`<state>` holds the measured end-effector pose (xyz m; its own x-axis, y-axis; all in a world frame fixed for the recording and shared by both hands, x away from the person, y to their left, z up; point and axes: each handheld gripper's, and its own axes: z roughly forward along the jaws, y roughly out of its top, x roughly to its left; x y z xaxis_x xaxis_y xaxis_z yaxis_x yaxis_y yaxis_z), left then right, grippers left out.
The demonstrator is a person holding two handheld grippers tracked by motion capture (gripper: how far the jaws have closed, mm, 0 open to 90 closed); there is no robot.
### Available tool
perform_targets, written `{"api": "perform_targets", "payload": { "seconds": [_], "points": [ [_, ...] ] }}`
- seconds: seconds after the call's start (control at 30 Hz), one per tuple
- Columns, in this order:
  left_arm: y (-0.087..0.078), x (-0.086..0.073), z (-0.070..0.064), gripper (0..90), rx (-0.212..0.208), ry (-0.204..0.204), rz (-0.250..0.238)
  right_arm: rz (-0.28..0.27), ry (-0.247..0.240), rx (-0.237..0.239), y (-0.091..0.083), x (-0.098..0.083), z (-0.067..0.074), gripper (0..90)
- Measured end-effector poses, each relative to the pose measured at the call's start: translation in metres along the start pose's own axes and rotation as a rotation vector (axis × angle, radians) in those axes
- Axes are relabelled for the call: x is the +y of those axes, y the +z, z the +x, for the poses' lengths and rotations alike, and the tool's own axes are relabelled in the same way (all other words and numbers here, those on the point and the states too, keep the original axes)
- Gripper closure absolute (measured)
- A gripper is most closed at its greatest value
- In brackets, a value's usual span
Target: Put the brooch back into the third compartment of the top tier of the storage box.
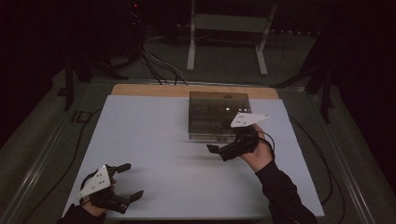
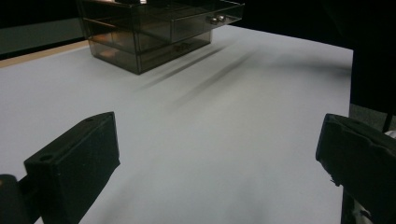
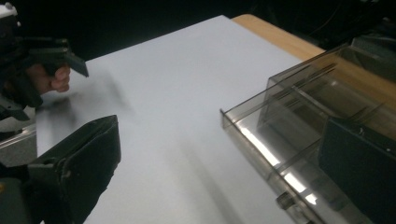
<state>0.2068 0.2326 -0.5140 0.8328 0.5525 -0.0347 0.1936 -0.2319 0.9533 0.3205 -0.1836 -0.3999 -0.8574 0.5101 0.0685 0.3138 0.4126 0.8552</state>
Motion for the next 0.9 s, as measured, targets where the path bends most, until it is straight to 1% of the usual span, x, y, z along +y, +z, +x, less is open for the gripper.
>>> {"api": "perform_targets", "payload": {
  "seconds": [0.07,0.17,0.3,0.37,0.47,0.57,0.7,0.73,0.77,0.83,0.9],
  "points": [
    [0.000,0.000,0.000,0.5,0.001,-0.001,-0.001,0.005,-0.002,0.004,0.002,-0.003,0.001,0.0],
    [-0.001,0.000,0.000,0.5,0.001,-0.003,-0.004,0.019,-0.018,0.002,0.006,-0.009,0.005,0.0],
    [0.000,0.000,0.000,0.5,0.001,-0.004,-0.003,0.031,-0.023,0.011,0.009,-0.015,0.009,0.0],
    [0.000,0.000,0.001,0.5,-0.003,-0.005,-0.003,0.028,-0.024,0.020,0.011,-0.021,0.011,0.0],
    [0.000,0.000,0.001,0.5,-0.001,-0.004,-0.002,0.035,-0.028,0.026,0.013,-0.026,0.013,0.0],
    [0.000,0.000,0.001,0.5,-0.003,-0.003,-0.002,0.043,-0.028,0.036,0.017,-0.035,0.016,0.0],
    [0.000,0.000,0.001,0.5,-0.002,-0.007,-0.001,0.053,-0.039,0.032,0.020,-0.042,0.018,0.0],
    [0.000,0.000,0.001,0.5,-0.009,-0.011,-0.007,0.057,-0.031,0.035,0.022,-0.049,0.019,0.0],
    [-0.001,0.000,0.001,0.5,-0.013,-0.017,-0.013,0.065,-0.035,0.032,0.023,-0.052,0.020,0.0],
    [-0.001,0.000,0.002,0.5,-0.008,-0.021,-0.016,0.083,-0.046,0.019,0.025,-0.059,0.020,0.0],
    [-0.002,-0.001,0.002,0.5,-0.006,-0.020,-0.012,0.094,-0.036,0.031,0.027,-0.066,0.019,0.0]
  ]
}}
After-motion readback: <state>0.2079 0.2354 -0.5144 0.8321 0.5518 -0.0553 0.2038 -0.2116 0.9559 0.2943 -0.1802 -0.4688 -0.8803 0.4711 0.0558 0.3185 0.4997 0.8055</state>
